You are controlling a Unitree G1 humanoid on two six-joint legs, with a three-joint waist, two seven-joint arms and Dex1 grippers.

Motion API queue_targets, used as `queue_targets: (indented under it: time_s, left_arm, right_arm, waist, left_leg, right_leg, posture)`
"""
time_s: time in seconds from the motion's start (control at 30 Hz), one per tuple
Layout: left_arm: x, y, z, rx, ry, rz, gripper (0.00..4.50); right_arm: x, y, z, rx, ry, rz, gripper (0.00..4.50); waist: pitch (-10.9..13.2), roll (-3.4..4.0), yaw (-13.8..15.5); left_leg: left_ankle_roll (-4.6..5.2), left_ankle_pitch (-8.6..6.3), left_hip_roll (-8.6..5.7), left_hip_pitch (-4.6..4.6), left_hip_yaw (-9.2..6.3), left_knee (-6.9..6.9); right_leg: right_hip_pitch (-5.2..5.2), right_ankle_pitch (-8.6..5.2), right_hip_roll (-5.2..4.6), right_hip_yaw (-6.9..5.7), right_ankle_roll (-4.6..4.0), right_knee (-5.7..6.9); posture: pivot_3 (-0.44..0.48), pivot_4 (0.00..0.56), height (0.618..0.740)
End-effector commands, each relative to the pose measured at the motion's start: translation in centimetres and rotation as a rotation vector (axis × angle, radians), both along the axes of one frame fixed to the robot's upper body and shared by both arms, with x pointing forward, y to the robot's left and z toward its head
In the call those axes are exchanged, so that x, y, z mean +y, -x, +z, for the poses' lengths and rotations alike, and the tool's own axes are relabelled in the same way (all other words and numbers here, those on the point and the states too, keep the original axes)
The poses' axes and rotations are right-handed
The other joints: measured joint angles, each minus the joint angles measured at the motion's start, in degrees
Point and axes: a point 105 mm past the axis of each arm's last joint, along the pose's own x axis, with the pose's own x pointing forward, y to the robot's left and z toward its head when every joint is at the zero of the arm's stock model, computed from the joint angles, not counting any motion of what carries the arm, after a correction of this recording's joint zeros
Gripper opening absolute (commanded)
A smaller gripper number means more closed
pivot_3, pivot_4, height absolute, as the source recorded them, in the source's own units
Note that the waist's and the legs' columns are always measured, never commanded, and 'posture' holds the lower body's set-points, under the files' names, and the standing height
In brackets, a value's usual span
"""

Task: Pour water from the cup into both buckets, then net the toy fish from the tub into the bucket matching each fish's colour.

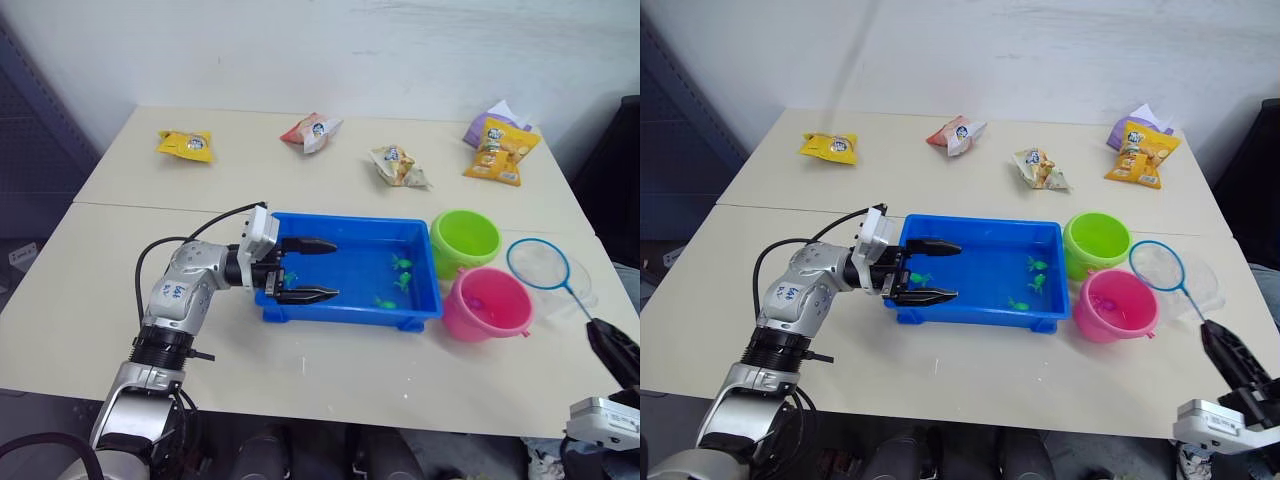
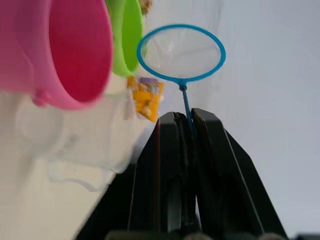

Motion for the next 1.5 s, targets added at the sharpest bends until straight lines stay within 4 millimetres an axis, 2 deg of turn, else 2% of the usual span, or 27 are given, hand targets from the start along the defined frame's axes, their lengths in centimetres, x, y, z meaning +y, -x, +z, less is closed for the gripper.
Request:
queue_targets:
  time_s: [0.03, 0.17, 0.27, 0.33, 0.43, 0.53, 0.63, 0.77, 0.9, 1.0, 1.2, 1.37, 1.4, 1.5]
  left_arm:
    - [1.6, 0.2, 0.5, -0.037, -0.008, 0.023, 4.48]
    - [3.3, 0.1, 0.4, -0.039, -0.025, 0.063, 4.48]
    - [4.6, -0.1, 0.4, -0.054, -0.042, 0.102, 4.48]
    - [5.6, -0.3, 0.5, -0.068, -0.051, 0.139, 4.48]
    - [6.5, -0.6, 0.5, -0.079, -0.064, 0.178, 4.48]
    - [6.7, -0.5, 0.5, -0.082, -0.063, 0.195, 4.48]
    - [6.7, -0.2, 0.3, -0.073, -0.072, 0.191, 4.48]
    - [6.6, 0.4, 0.0, -0.054, -0.101, 0.159, 4.48]
    - [6.4, 0.7, 0.0, -0.052, -0.126, 0.132, 4.48]
    - [6.1, 0.8, 0.1, -0.058, -0.139, 0.115, 4.48]
    - [5.4, 0.9, -0.1, -0.067, -0.155, 0.088, 4.48]
    - [5.2, 0.9, -0.1, -0.069, -0.154, 0.082, 4.48]
    - [5.1, 0.9, -0.1, -0.069, -0.151, 0.083, 4.48]
    - [4.9, 0.9, -0.2, -0.067, -0.14, 0.086, 4.48]
  right_arm:
    - [3.2, -1.4, 1.6, 0.098, -0.344, 0.157, 0.0]
    - [7.0, -3.5, 3.5, 0.243, -0.517, 0.333, 0.0]
    - [8.7, -5.1, 4.9, 0.336, -0.66, 0.378, 0.0]
    - [9.4, -6.1, 4.8, 0.444, -0.691, 0.362, 0.0]
    - [9.0, -7.7, 5.1, 0.464, -0.573, 0.304, 0.0]
    - [8.5, -9.0, 5.8, 0.389, -0.234, 0.322, 0.0]
    - [7.3, -9.9, 4.8, 0.43, -0.018, 0.365, 0.0]
    - [6.9, -10.8, 4.3, 0.498, 0.055, 0.431, 0.0]
    - [7.5, -11.6, 4.3, 0.501, 0.141, 0.501, 0.0]
    - [7.7, -11.6, 3.5, 0.544, 0.187, 0.536, 0.0]
    - [7.1, -12.7, 2.5, 0.613, 0.238, 0.494, 0.0]
    - [7.3, -12.8, 1.8, 0.704, 0.316, 0.495, 0.0]
    - [6.8, -12.9, 1.4, 0.746, 0.346, 0.453, 0.0]
    - [7.2, -12.7, 1.4, 0.774, 0.363, 0.482, 0.0]
  waist:
    - [0.0, 0.0, -0.91]
    - [0.0, -0.01, -1.3]
    - [0.01, -0.02, -0.94]
    - [0.01, -0.03, -0.8]
    - [0.02, -0.03, -0.15]
    - [0.02, -0.03, 0.55]
    - [0.02, -0.04, 0.56]
    - [0.03, -0.05, 0.33]
    - [0.03, -0.04, 0.0]
    - [0.03, -0.05, -0.03]
    - [0.03, -0.04, 0.16]
    - [0.03, -0.04, -0.05]
    - [0.03, -0.04, -0.09]
    - [0.03, -0.04, 0.05]
  left_leg:
    - [0.02, 0.01, 0.01, 0.01, 0.01, 0.01]
    - [0.09, 0.02, 0.05, 0.05, -0.02, 0.03]
    - [0.12, 0.04, 0.06, 0.0, -0.13, 0.07]
    - [0.13, 0.03, 0.05, -0.06, -0.19, 0.07]
    - [0.2, -0.01, 0.04, -0.15, -0.23, 0.06]
    - [0.3, -0.07, -0.04, -0.24, -0.2, 0.12]
    - [0.37, -0.09, -0.07, -0.35, -0.21, 0.12]
    - [0.38, -0.09, -0.05, -0.37, -0.13, 0.14]
    - [0.36, -0.08, -0.02, -0.34, -0.12, 0.2]
    - [0.34, -0.06, 0.0, -0.33, -0.14, 0.22]
    - [0.35, -0.06, -0.02, -0.36, -0.12, 0.26]
    - [0.34, -0.06, 0.0, -0.35, -0.13, 0.26]
    - [0.34, -0.06, 0.0, -0.35, -0.13, 0.27]
    - [0.34, -0.06, 0.0, -0.36, -0.14, 0.28]
  right_leg:
    - [0.0, 0.0, 0.0, 0.01, 0.0, 0.03]
    - [0.03, 0.01, -0.01, 0.01, 0.01, 0.07]
    - [0.02, 0.02, -0.02, -0.07, 0.0, 0.08]
    - [0.02, 0.02, -0.05, -0.12, 0.0, 0.05]
    - [0.02, 0.02, -0.09, -0.21, 0.0, -0.06]
    - [-0.01, 0.03, -0.15, -0.23, 0.03, -0.19]
    - [0.01, 0.08, -0.14, -0.28, 0.11, -0.4]
    - [0.01, 0.1, -0.14, -0.28, 0.15, -0.47]
    - [0.0, 0.1, -0.12, -0.28, 0.15, -0.37]
    - [0.0, 0.1, -0.12, -0.29, 0.14, -0.35]
    - [0.0, 0.1, -0.14, -0.28, 0.14, -0.35]
    - [0.0, 0.1, -0.13, -0.29, 0.14, -0.33]
    - [0.0, 0.1, -0.13, -0.28, 0.14, -0.32]
    - [0.0, 0.1, -0.13, -0.29, 0.14, -0.33]
  posture:
    - [0.0, 0.15, 0.738]
    - [0.0, 0.15, 0.738]
    - [0.0, 0.15, 0.738]
    - [0.0, 0.15, 0.738]
    - [0.0, 0.15, 0.738]
    - [0.0, 0.15, 0.738]
    - [0.0, 0.15, 0.738]
    - [0.0, 0.15, 0.738]
    - [0.0, 0.15, 0.738]
    - [0.0, 0.15, 0.738]
    - [0.0, 0.15, 0.738]
    - [0.0, 0.15, 0.738]
    - [0.0, 0.15, 0.738]
    - [0.0, 0.15, 0.738]
